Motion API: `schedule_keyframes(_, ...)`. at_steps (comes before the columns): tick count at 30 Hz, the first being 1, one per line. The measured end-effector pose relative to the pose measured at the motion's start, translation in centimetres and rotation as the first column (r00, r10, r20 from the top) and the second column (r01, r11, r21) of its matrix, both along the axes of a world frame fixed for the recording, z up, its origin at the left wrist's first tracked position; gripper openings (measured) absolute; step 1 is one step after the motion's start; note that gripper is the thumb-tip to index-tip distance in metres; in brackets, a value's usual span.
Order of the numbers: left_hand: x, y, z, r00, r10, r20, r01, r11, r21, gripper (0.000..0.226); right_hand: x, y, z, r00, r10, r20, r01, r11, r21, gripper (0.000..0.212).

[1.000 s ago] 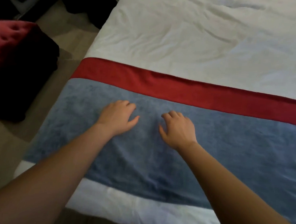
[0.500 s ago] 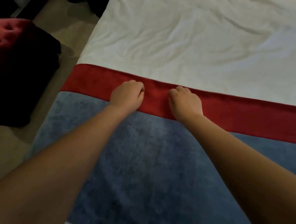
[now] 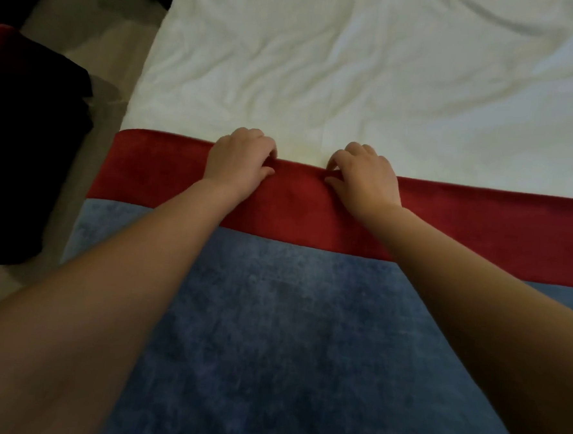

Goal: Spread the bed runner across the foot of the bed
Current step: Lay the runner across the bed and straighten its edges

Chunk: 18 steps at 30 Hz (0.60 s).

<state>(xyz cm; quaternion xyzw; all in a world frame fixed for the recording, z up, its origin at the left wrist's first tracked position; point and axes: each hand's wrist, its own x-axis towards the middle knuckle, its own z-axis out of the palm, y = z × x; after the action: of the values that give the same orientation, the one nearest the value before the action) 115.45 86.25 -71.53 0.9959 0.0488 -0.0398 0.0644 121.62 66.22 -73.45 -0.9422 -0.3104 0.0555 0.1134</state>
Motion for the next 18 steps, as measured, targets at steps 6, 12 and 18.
schedule_keyframes(6,2.6,0.7,-0.4,0.981,-0.190,0.046,0.179,0.968,0.175,0.014,1.6,1.0,-0.5,0.995,0.056,0.084,-0.049,0.996,-0.080,0.019)
schedule_keyframes(12,3.6,1.5,-1.2,0.977,-0.188,0.100,0.178,0.979,0.099,0.013,2.4,1.2,-1.3,0.996,-0.045,0.075,0.047,0.998,-0.034,0.021)
schedule_keyframes(18,4.1,1.4,-1.5,0.949,-0.297,0.106,0.304,0.951,-0.057,0.014,3.2,-1.1,-0.6,1.000,-0.008,0.002,0.008,0.999,-0.036,0.021)
